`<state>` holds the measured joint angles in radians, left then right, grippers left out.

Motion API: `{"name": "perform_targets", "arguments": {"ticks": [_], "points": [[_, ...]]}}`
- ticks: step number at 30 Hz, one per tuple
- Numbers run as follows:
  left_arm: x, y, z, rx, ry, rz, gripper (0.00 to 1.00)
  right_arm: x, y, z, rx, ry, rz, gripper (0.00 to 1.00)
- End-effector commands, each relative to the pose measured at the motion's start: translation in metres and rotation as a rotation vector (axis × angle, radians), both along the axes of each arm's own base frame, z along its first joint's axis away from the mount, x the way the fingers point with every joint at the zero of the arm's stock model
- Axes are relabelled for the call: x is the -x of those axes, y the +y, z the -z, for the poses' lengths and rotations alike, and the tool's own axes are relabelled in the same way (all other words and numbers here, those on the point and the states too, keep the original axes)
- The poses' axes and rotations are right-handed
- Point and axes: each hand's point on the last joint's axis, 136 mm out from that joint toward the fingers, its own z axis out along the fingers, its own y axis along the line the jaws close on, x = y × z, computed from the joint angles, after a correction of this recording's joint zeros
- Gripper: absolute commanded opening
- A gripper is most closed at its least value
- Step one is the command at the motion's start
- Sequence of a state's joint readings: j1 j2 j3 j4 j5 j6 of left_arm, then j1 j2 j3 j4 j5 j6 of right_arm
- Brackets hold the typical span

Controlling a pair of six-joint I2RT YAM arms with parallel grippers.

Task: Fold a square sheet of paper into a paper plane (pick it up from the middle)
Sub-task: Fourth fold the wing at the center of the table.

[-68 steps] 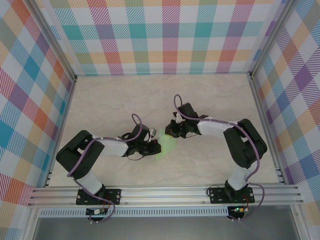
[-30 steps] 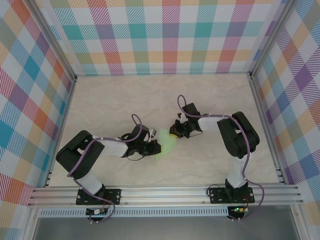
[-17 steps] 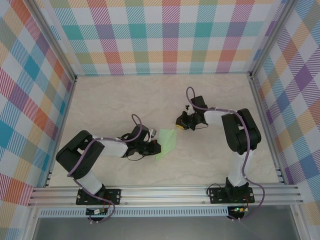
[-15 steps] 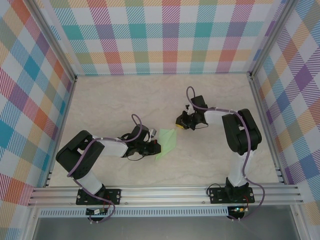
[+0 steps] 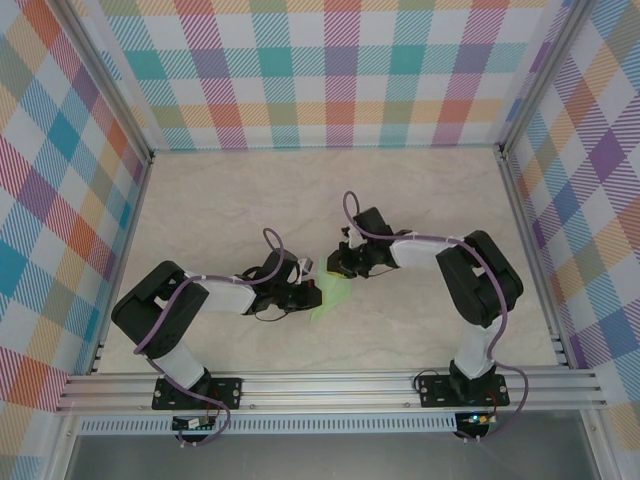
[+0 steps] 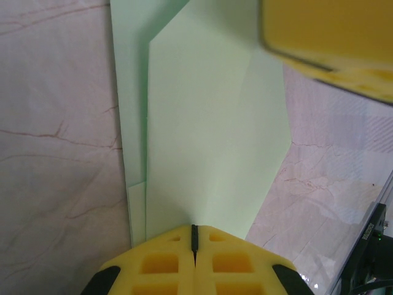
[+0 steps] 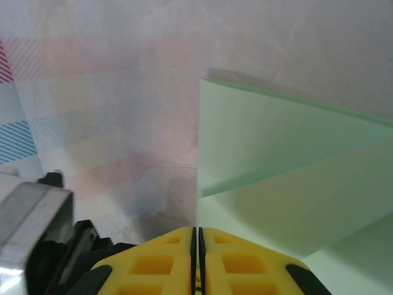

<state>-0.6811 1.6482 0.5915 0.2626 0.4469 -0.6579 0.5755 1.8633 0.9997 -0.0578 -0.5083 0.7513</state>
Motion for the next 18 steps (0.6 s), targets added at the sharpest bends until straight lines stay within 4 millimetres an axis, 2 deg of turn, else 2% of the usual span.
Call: {"name": "perform_targets", "arguments": {"ticks": [1, 6, 12, 15, 18], "points": [[0.037, 0.044, 0.054, -0.236, 0.152, -0.010, 0.01, -0.001, -0.012, 0.026, 0.060, 0.033, 0.042, 0.11], [0.038, 0.046, 0.056, -0.243, 0.151, -0.013, 0.01, -0.013, -0.031, 0.036, 0.136, 0.015, 0.082, 0.12], [0.040, 0.047, 0.058, -0.248, 0.155, -0.007, 0.00, -0.040, -0.059, 0.046, 0.134, 0.035, 0.141, 0.12], [0.041, 0.047, 0.059, -0.248, 0.158, -0.005, 0.00, -0.054, -0.069, 0.046, 0.106, 0.047, 0.169, 0.12], [0.042, 0.048, 0.059, -0.250, 0.158, -0.004, 0.00, -0.066, -0.076, 0.038, 0.100, 0.036, 0.187, 0.13]]}}
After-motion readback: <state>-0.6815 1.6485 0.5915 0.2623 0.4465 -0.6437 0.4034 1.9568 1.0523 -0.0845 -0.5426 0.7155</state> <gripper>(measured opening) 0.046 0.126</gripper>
